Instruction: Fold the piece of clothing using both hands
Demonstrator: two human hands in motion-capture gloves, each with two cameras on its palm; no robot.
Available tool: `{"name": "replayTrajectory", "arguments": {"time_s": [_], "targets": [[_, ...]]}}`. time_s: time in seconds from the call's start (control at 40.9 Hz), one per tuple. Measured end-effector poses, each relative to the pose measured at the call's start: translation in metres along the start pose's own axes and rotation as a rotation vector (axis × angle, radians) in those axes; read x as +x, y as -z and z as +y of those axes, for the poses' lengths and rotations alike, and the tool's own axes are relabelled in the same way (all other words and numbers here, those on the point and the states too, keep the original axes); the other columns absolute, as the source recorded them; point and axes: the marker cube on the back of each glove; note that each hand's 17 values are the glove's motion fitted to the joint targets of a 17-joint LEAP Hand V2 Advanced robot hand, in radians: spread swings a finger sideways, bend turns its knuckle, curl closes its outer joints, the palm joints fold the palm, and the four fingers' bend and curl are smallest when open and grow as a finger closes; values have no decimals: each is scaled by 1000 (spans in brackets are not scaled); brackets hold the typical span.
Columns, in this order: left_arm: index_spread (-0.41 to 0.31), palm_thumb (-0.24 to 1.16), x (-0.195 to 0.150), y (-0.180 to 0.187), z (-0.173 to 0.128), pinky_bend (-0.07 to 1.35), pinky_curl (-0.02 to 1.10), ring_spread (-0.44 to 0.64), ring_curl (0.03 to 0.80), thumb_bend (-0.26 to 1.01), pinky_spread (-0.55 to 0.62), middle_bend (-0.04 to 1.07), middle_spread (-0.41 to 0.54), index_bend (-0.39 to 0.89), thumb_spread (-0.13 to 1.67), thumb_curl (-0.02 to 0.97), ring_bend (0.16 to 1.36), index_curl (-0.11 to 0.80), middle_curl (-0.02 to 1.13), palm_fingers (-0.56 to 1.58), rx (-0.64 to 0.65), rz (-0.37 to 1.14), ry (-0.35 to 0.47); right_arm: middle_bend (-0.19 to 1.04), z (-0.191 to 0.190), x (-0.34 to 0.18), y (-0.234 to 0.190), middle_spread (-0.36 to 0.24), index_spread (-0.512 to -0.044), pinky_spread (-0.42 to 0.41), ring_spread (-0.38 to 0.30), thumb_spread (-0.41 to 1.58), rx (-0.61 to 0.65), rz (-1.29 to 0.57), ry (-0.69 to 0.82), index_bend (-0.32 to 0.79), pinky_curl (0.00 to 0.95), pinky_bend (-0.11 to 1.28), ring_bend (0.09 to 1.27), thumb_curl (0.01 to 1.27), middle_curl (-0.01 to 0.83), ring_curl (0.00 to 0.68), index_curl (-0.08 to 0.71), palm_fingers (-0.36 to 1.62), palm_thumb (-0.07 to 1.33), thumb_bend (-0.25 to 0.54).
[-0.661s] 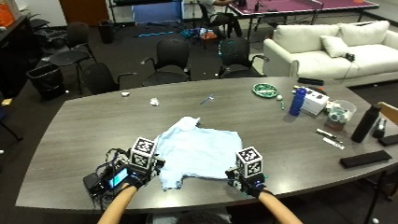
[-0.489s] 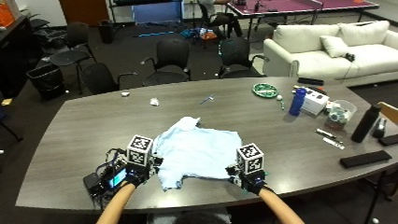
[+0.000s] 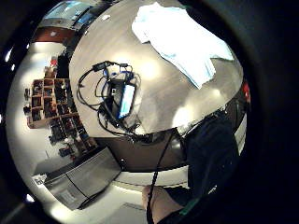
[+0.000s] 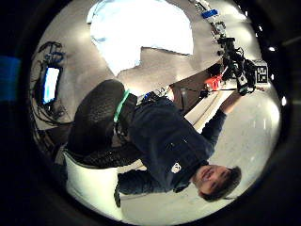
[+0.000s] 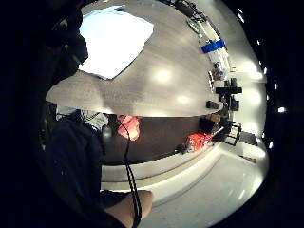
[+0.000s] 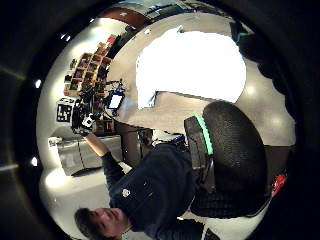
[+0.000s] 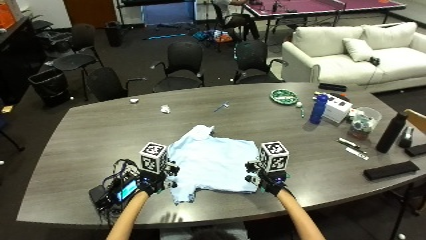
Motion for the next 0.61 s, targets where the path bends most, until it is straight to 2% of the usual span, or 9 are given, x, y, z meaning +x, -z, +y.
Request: {"name": "replayTrajectory", "arguments": {"time_s": [0.196,0.294,0.441,0.538,0.612], "targets": [[-62,342,9,-48,-53,348,288,333,252,57,298,157,181,108,1130,240,560,267,211,137,-127,-30,-52,234,-17,3,-23,-46,-231,-18,-95,1316,-23,-41,10,106,307,426,486,216,336,337,226,761,453,215],[-54,370,13,-70,-73,398,310,360,260,40,305,156,211,104,1105,261,580,256,217,66,-151,-16,-66,228,-17,4,-29,-46,-232,-18,-94,1323,-39,-30,9,105,315,424,487,226,348,346,225,754,456,197],[-44,424,12,-102,-88,375,304,349,255,22,306,233,176,135,1075,293,581,260,254,118,-356,48,82,221,-21,6,-36,-46,-233,-18,-93,1331,-54,-31,0,107,326,425,479,241,364,355,227,748,465,173],[-37,465,2,-119,-108,365,307,331,260,13,306,243,151,136,1059,314,583,263,276,121,-342,-3,181,211,-27,9,-45,-46,-233,-18,-93,1335,-66,-33,-11,111,331,422,477,249,373,361,229,746,471,157],[-27,498,-2,-130,-123,367,312,329,265,10,306,237,149,137,1059,331,589,267,291,113,-307,53,178,208,-30,8,-50,-46,-233,-18,-93,1338,-75,-29,-17,111,335,421,474,255,379,365,230,745,475,146]]}}
